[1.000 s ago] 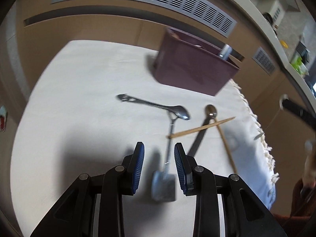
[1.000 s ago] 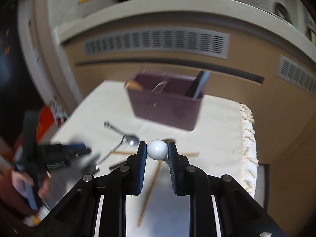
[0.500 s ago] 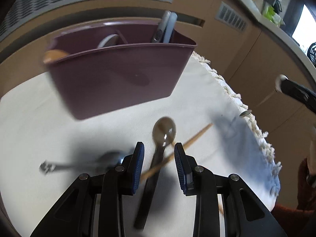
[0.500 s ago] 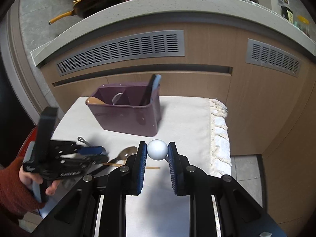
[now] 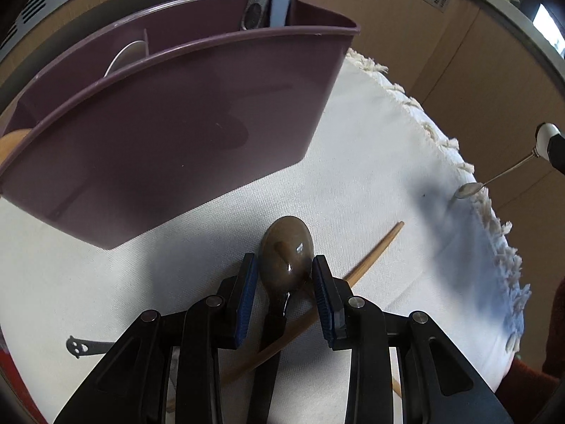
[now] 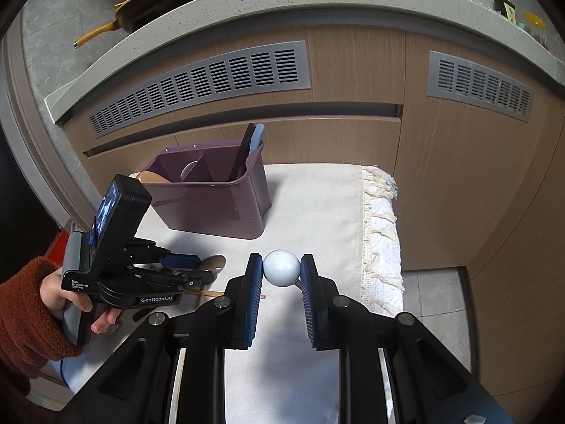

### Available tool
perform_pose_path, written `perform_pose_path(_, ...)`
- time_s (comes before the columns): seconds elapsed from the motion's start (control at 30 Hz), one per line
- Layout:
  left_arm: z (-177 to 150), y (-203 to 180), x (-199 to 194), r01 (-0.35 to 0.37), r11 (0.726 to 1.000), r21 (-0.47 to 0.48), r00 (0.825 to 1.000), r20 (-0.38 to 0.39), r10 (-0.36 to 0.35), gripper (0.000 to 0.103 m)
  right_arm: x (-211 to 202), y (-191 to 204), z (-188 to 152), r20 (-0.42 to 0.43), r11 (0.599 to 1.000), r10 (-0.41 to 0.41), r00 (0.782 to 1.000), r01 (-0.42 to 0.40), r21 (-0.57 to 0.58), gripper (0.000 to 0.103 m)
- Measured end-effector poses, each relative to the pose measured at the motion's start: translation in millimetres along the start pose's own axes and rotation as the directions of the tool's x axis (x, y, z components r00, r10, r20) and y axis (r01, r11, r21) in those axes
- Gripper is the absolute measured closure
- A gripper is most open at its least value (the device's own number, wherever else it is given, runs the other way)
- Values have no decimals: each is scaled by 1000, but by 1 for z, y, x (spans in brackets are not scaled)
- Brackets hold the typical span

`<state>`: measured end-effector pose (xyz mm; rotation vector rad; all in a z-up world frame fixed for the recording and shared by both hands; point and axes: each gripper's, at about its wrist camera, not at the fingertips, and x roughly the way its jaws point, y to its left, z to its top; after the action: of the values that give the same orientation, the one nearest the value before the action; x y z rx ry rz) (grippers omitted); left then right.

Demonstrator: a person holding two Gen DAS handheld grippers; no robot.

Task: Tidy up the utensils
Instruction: 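Grasp the white-knobbed spoon with the right gripper while the left gripper grasps the grey metal spoon, then carry both spoons over the caddy and open both grippers to drop them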

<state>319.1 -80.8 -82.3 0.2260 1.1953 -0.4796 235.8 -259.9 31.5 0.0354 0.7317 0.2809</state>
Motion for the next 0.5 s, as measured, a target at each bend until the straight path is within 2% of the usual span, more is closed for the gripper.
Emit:
perform_pose_path(0.17,-2,-9,1,-37,998,49,999,-12,38,69,0,8,0,9,1000,18,1000,-18,1,84)
perform_pose_path(0.37,-2,-7,0,-44,999,-12,999,4,44,70,-3,19,-1,15,999,31,999,-31,-16,83)
perform_pose_path(0.4,-4,-5,-2,-39,999,-21,999,14,39,70,-5,21,-2,18,999,34,999,-33,-19,83)
perform_pose_path(0.5,-19,3,-22,43,995,-87,995,91,-35,70,-12,24,-3,23,999,42,999,-41,-28,83)
